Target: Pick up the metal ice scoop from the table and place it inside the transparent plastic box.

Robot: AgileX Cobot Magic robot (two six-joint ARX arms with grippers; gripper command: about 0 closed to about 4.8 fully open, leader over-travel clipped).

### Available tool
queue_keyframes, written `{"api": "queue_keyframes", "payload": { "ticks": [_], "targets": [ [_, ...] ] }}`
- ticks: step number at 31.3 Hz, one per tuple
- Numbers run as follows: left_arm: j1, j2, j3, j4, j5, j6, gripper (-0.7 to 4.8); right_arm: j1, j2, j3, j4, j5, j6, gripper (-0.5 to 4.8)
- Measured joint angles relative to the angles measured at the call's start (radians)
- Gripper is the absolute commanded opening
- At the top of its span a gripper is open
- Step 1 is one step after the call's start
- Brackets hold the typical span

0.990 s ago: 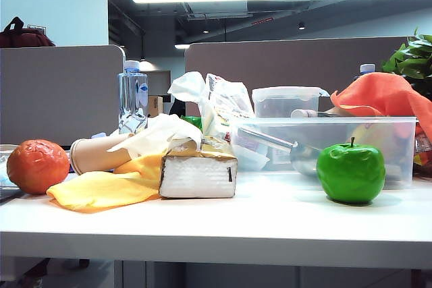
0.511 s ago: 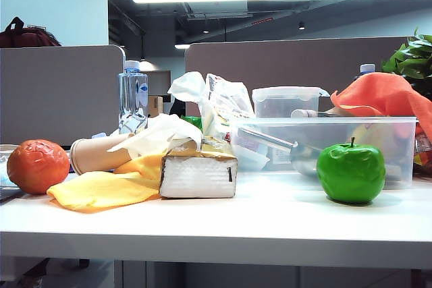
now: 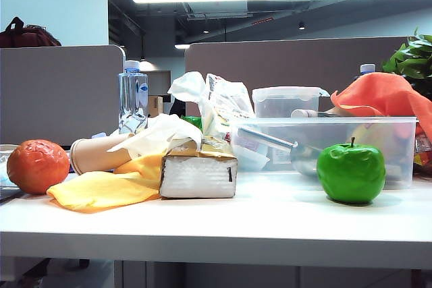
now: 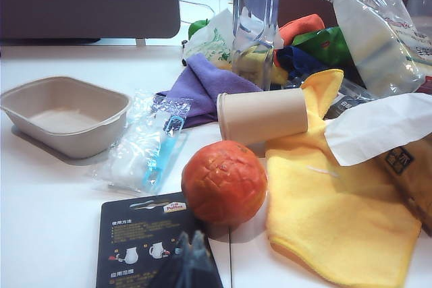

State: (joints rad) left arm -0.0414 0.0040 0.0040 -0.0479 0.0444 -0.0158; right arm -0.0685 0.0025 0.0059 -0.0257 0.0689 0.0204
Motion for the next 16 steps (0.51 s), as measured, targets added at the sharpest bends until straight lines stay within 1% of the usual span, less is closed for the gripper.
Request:
{"api": "queue_keyframes", "payload": {
  "ticks": [16],
  "targets": [
    [0.000,0.000,0.000,0.000,0.000,0.000,-0.05,0.006,0.000,0.000,0.000,0.000,0.000,-0.01]
  ]
}}
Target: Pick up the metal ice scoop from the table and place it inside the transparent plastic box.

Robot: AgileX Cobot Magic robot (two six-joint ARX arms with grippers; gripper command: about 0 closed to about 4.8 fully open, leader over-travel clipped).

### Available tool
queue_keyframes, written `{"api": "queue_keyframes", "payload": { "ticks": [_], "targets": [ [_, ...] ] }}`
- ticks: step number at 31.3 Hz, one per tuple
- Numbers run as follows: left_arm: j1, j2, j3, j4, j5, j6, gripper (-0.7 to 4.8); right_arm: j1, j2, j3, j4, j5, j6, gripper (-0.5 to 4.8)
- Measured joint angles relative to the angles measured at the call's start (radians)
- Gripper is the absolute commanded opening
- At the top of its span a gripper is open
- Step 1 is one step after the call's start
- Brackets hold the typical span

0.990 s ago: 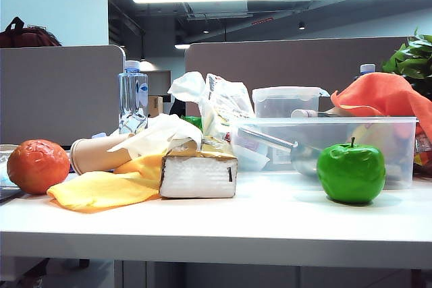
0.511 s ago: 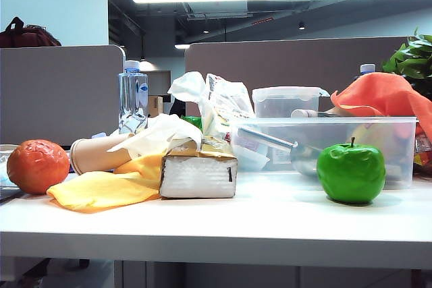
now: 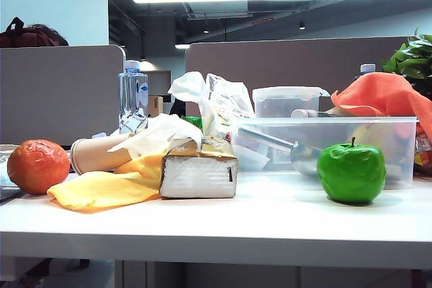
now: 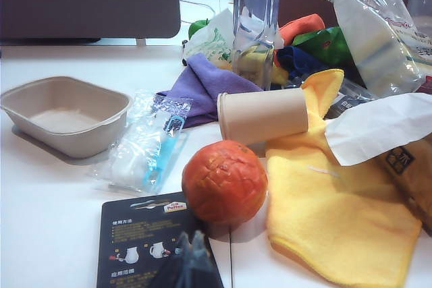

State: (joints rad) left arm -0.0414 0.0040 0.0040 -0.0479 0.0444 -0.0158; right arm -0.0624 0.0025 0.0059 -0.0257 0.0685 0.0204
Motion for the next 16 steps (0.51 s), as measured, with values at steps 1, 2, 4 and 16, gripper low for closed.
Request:
{"api": "queue_keyframes", "payload": {
  "ticks": [1,2,4,16],
  "targets": [
    [0.000,0.000,0.000,0.000,0.000,0.000,-0.05,0.002,0.000,0.000,0.000,-0.001,0.000,-0.01],
    [0.000,0.000,0.000,0.000,0.000,0.000,-0.06,0.002,0.000,0.000,0.000,-0.001,0.000,-0.01],
    [0.000,0.000,0.000,0.000,0.000,0.000,-0.05,0.013,0.000,0.000,0.000,0.003,0.000,-0.01],
    [0.000,0.000,0.000,0.000,0.000,0.000,-0.05,0.036,0.000,0.000,0.000,-0.001,-0.001,-0.01]
  ]
}}
